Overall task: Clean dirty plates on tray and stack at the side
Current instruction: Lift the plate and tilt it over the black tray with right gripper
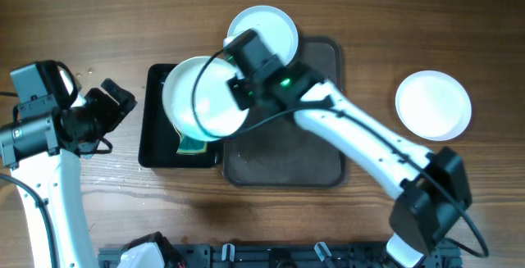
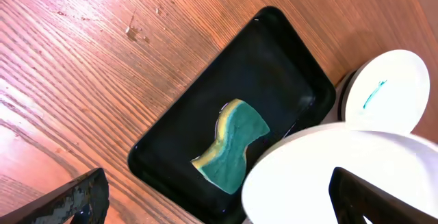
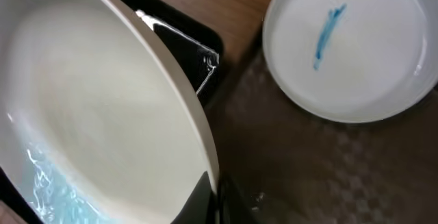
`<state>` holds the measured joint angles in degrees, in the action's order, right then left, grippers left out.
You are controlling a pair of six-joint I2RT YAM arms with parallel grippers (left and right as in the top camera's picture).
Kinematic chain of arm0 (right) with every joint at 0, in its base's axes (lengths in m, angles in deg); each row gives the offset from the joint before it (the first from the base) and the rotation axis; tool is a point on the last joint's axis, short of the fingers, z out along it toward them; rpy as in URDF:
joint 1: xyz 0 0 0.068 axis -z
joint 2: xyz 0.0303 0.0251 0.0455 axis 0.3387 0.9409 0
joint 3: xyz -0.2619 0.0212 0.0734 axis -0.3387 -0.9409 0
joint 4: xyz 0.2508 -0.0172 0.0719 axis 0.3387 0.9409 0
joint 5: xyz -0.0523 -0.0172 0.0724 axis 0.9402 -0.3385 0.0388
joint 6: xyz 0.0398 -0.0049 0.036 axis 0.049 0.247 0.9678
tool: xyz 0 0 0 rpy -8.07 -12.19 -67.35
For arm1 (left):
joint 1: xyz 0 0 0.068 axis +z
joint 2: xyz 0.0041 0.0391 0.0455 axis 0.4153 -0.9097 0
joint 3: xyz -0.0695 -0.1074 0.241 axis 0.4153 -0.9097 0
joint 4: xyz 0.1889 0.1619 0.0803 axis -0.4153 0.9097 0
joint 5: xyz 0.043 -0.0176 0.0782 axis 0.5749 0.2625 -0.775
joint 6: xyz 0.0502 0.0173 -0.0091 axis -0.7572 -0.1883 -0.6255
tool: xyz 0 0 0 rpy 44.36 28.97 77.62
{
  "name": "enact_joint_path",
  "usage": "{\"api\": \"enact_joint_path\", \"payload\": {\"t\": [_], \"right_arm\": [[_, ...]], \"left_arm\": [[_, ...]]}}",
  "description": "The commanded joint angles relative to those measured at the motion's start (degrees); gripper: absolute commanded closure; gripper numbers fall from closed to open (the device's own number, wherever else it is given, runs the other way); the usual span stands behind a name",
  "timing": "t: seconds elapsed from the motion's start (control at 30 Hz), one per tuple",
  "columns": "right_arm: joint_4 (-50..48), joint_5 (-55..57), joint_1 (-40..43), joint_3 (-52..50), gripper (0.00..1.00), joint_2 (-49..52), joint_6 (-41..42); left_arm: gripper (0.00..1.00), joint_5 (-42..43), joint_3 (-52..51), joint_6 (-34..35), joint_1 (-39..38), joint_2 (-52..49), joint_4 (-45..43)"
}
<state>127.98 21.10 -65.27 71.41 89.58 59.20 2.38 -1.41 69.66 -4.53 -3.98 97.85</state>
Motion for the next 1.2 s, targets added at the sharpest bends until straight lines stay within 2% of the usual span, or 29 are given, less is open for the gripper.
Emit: {"api": "enact_joint_path", "payload": {"t": [0.0,0.1,0.17,0.4,0.7,1.17], "right_arm": [[-7.89,15.76,-3.85,1.14,0.96,2.19,-4.39],[-14.82,30.53,-6.78,1.14,0.96,2.16,-12.55],[-18.32,35.95,-8.94,1.14,0.96,2.16,-19.34],[-24.13,52.81,-14.64,1.14,0.96,2.16,-27.15],[-26.25,60.35,-19.21,1.14,0.96,2.16,-34.25],[-32.37,60.87,-21.11,1.11,0.96,2.16,-42.62]], "left_arm": [[0.0,1.14,0.85,-0.09,0.37,0.39,0.04],[0.0,1.14,0.85,-0.09,0.37,0.35,0.04],[0.0,1.14,0.85,-0.09,0.37,0.35,0.04],[0.0,1.11,0.85,-0.09,0.37,0.35,0.04],[0.0,1.14,0.85,-0.09,0.37,0.35,0.04],[0.0,1.11,0.85,-0.09,0.37,0.35,0.04]]}}
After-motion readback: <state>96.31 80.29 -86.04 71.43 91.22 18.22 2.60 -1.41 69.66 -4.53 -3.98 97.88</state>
